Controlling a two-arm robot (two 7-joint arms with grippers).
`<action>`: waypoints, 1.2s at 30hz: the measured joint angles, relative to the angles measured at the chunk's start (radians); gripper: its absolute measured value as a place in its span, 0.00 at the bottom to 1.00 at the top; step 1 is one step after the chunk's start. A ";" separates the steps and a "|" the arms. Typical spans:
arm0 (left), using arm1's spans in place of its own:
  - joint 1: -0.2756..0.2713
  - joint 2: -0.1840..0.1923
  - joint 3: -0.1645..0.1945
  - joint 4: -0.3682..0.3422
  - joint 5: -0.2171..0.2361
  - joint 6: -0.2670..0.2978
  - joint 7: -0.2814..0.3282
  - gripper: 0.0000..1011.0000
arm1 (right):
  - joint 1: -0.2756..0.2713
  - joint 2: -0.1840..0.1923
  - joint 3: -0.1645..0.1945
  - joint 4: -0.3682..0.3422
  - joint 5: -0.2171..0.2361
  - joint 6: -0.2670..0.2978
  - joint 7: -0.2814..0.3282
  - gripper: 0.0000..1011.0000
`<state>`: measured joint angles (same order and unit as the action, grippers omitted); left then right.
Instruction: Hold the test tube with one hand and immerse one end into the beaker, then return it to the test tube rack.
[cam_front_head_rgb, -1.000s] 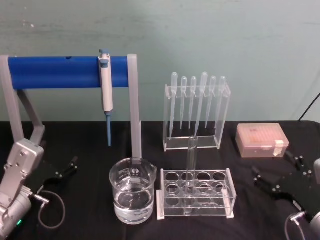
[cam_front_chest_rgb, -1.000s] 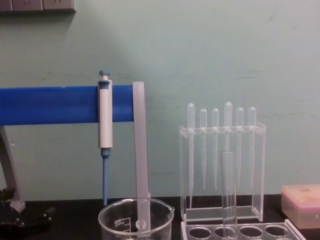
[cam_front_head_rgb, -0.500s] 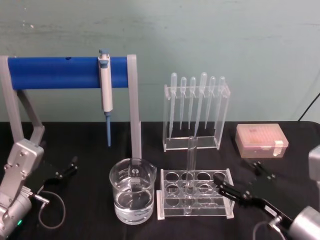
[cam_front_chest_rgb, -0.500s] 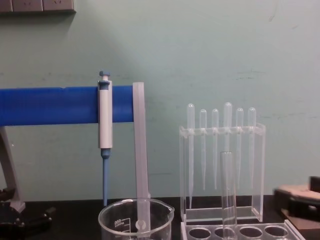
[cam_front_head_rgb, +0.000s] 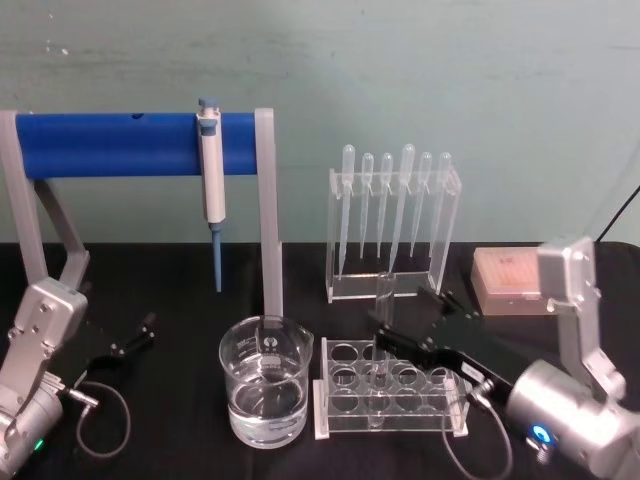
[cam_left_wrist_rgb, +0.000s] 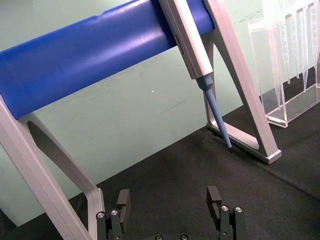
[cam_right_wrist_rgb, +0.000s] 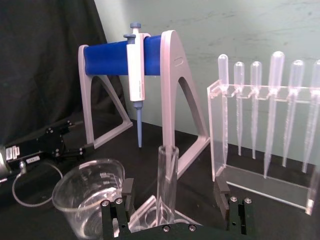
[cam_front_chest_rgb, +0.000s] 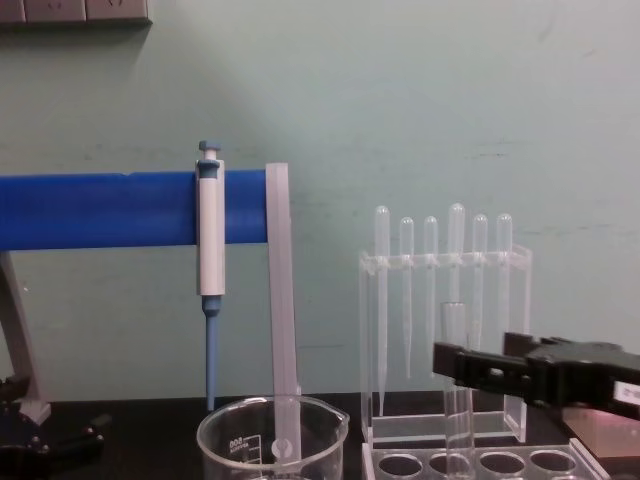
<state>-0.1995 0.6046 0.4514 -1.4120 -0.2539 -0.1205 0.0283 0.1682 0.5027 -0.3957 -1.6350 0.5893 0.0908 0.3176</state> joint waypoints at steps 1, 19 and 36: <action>0.000 0.000 0.000 0.000 0.000 0.000 0.000 0.99 | 0.008 -0.006 -0.002 0.006 -0.001 0.005 0.003 0.99; 0.000 0.000 0.000 0.000 0.000 0.000 0.000 0.99 | 0.141 -0.096 -0.020 0.140 -0.008 0.113 0.035 0.85; 0.000 0.000 0.000 0.000 0.000 0.000 0.000 0.99 | 0.150 -0.102 -0.025 0.142 -0.003 0.124 0.043 0.30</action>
<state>-0.1995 0.6046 0.4513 -1.4120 -0.2539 -0.1205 0.0282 0.3183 0.4008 -0.4208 -1.4935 0.5865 0.2149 0.3601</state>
